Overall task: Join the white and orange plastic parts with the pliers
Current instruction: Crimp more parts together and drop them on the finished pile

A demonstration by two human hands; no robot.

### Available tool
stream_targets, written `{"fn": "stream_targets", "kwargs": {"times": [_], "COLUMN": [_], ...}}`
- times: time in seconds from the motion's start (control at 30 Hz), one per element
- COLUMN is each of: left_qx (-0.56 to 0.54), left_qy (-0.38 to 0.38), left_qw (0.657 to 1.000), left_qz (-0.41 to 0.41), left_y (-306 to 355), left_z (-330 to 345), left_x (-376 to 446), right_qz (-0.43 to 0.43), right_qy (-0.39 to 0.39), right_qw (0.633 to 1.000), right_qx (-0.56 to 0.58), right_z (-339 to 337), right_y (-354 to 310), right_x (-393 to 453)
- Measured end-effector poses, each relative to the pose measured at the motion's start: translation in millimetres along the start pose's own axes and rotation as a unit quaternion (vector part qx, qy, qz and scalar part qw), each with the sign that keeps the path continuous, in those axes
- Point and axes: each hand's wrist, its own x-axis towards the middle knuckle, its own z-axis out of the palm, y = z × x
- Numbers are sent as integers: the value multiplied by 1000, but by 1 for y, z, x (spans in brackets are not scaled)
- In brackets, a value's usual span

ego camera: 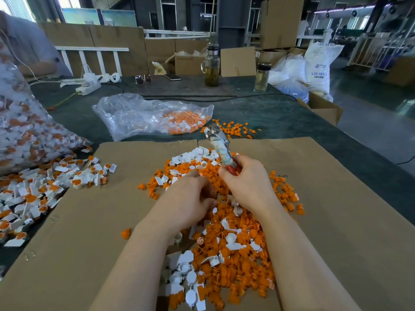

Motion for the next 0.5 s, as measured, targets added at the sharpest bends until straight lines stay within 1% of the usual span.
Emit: {"fn": "stream_targets", "kwargs": {"times": [0.13,0.23,0.33,0.4,0.5], "left_qx": [-69,-94,-56,-23,-24], "left_qy": [-5,-42,-84,-90,-92], "left_qw": [997,994,995,995,995], "left_qz": [-35,-31,-22,-24,-24], "left_y": [-10,-12,-9,-6,-5], "left_z": [-8,-15,-16,-15,-16], "left_x": [-2,-6,-8,-8,-7], "right_qz": [13,21,27,26,23], "right_qy": [8,15,15,11,7], "right_qw": [1000,999,999,999,1000], "right_qx": [9,19,22,15,11], "right_z": [-1,-1,-2,-1,0], "right_y": [0,1,1,1,0], "right_x": [0,0,1,1,1]}}
